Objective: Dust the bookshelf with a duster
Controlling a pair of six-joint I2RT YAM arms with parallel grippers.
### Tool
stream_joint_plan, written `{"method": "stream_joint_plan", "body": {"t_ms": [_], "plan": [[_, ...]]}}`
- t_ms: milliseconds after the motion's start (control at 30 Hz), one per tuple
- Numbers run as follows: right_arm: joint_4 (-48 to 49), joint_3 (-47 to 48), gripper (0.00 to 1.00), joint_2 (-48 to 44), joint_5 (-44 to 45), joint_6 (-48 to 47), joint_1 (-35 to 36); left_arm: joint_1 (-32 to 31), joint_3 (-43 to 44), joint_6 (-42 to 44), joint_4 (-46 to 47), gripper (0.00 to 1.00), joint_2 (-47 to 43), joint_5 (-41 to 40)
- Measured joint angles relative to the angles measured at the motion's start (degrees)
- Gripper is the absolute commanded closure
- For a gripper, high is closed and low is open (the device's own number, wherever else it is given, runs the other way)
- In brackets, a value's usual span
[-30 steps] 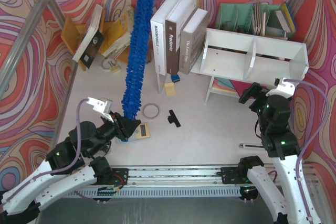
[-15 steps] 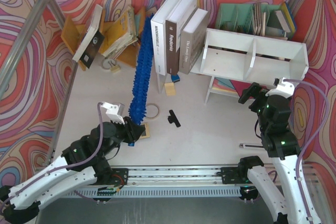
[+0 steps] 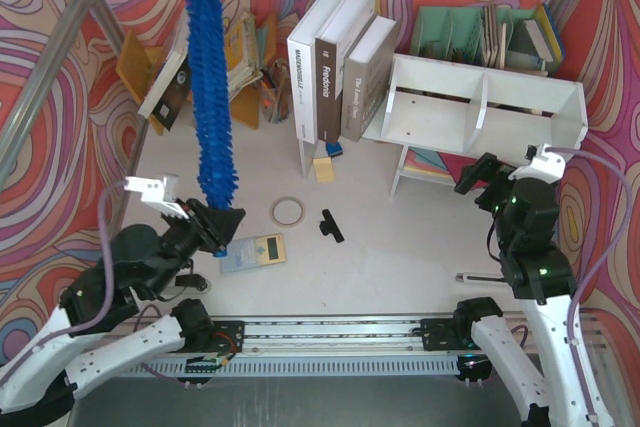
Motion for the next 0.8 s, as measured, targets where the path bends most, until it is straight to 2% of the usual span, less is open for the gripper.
{"method": "stream_joint_plan", "body": {"t_ms": [133, 300, 533, 633, 800], "plan": [[-0.7, 4.5, 0.01, 1.7, -1.0, 0.7, 0.0, 0.0, 9.7, 2.8, -0.9, 1.00, 4.3, 0.0], [-2.1, 8.9, 0.01, 2.8, -1.7, 1.3, 0.0, 0.0, 21.4, 5.0, -3.4, 1.00, 13.7, 2.5], [-4.6, 13.6, 0.01, 3.8, -1.5, 1.5, 0.0, -1.1, 30.4, 5.3, -4.0, 1.00, 25.4, 10.4], [-5.9, 16.0, 0.01, 4.7, -1.1, 1.6, 0.0, -5.7, 32.5, 5.6, -4.2, 1.00, 28.6, 10.0], [-6.6, 18.8, 0.01, 6.1, -0.9, 2.2, 0.0, -17.5, 36.4, 7.2, -3.1, 1.00, 33.8, 5.6]]}}
